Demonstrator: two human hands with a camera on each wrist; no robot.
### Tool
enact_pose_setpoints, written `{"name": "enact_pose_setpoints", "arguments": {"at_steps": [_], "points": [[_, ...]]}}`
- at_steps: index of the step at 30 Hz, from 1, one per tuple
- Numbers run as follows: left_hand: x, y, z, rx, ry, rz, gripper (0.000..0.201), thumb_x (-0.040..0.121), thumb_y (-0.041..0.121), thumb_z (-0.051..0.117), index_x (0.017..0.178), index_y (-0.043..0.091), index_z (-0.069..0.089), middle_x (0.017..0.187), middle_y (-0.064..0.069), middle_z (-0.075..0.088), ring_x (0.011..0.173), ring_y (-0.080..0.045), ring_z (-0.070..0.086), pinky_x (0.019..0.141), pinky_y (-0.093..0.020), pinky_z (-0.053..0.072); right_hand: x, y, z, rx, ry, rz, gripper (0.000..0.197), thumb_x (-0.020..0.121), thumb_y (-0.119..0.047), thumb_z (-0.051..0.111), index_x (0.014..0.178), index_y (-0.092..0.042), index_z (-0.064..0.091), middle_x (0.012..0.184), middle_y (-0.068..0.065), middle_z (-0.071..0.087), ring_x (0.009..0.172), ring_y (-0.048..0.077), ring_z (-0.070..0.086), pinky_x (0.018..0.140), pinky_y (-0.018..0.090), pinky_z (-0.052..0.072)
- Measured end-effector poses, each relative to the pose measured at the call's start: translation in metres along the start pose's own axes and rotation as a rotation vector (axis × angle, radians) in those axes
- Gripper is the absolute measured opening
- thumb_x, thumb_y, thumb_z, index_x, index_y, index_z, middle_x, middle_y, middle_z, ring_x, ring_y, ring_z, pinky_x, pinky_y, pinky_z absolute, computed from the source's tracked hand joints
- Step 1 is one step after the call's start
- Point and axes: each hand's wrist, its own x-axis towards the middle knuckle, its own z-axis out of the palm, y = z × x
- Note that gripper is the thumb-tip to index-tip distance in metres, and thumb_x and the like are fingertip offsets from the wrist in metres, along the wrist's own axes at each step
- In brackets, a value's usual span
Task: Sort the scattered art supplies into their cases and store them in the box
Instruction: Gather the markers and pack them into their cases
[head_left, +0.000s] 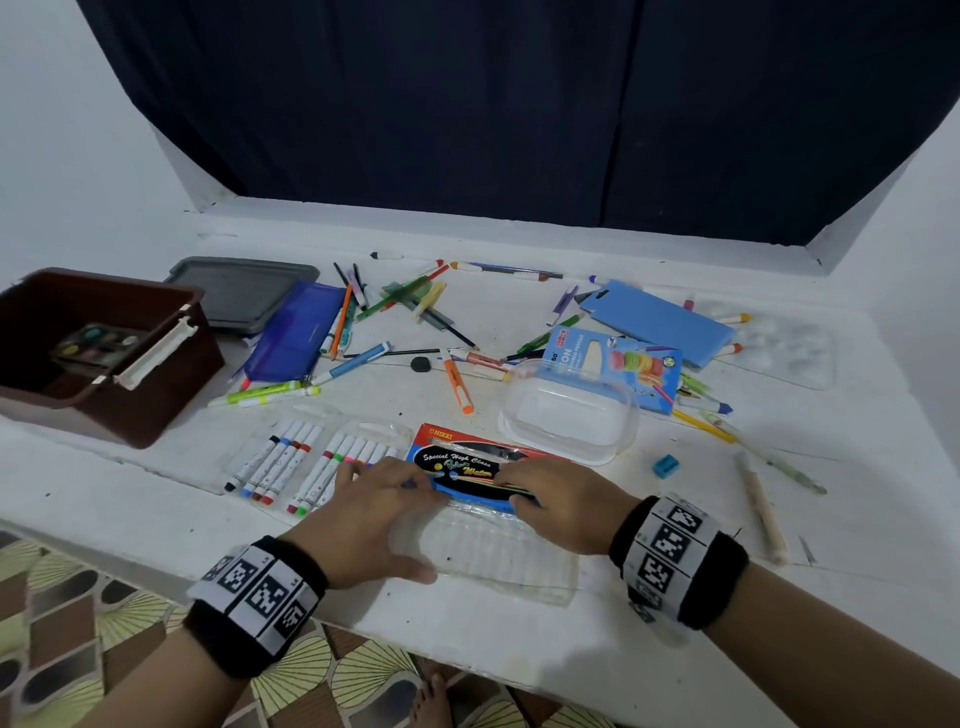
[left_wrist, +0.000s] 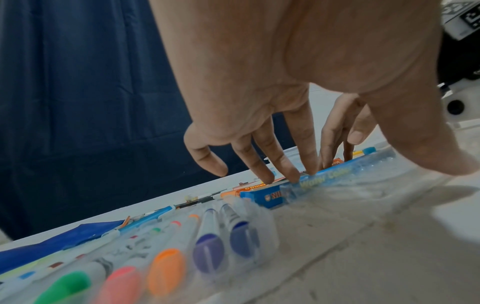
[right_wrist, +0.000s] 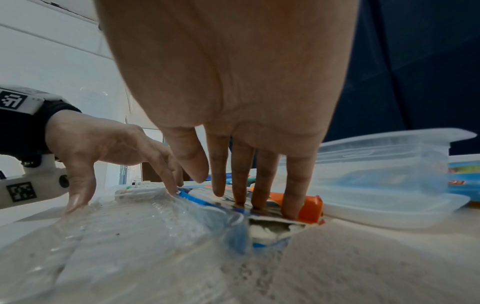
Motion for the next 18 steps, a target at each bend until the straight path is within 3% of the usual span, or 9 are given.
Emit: {"name": "enact_pose_setpoints", "arguments": {"at_steps": [6,9,13,18], "points": [[0.002,-0.001,-0.005,0.001,-0.035,0.035,0.082,0.066,0.083,0.062,0.14,0.051,0.044,0.132,0.026,0.038,0.127,0.003,0.027,0.099,-0.037,0.016,0.004,-0.006,-0.005,-0.037,0.034,0.004,0.031,0.099,-0.027,0.046,0.126,-0.019,0.06,0.122,0.004,0.063,0.112,0.023,0.055,0.096,0.04,0.046],[0.001,-0.006,-0.007,-0.039,-0.017,0.037,0.073,0.073,0.081,0.057,0.138,0.052,0.044,0.131,0.027,0.041,0.127,0.007,0.026,0.095,-0.036,0.017,0.008,-0.011,-0.013,-0.034,0.058,0.007,0.035,0.1,-0.031,0.049,0.133,-0.023,0.057,0.126,0.001,0.06,0.115,0.02,0.053,0.1,0.036,0.043],[0.002,-0.017,-0.001,-0.013,0.012,0.041,0.059,0.083,0.069,0.059,0.137,0.05,0.048,0.129,0.025,0.043,0.127,0.005,0.03,0.091,-0.035,0.016,0.011,-0.014,-0.015,-0.034,0.097,0.015,0.031,0.099,-0.032,0.049,0.127,-0.025,0.06,0.117,-0.001,0.063,0.107,0.018,0.054,0.092,0.033,0.045],[0.008,-0.029,-0.003,-0.065,0.041,0.094,0.054,0.086,0.077,0.045,0.133,0.051,0.05,0.126,0.026,0.048,0.124,0.006,0.039,0.096,-0.037,0.025,0.019,-0.018,-0.023,-0.008,0.149,0.027,0.027,0.097,-0.034,0.05,0.119,-0.028,0.064,0.106,-0.004,0.065,0.097,0.015,0.058,0.084,0.034,0.05]]}}
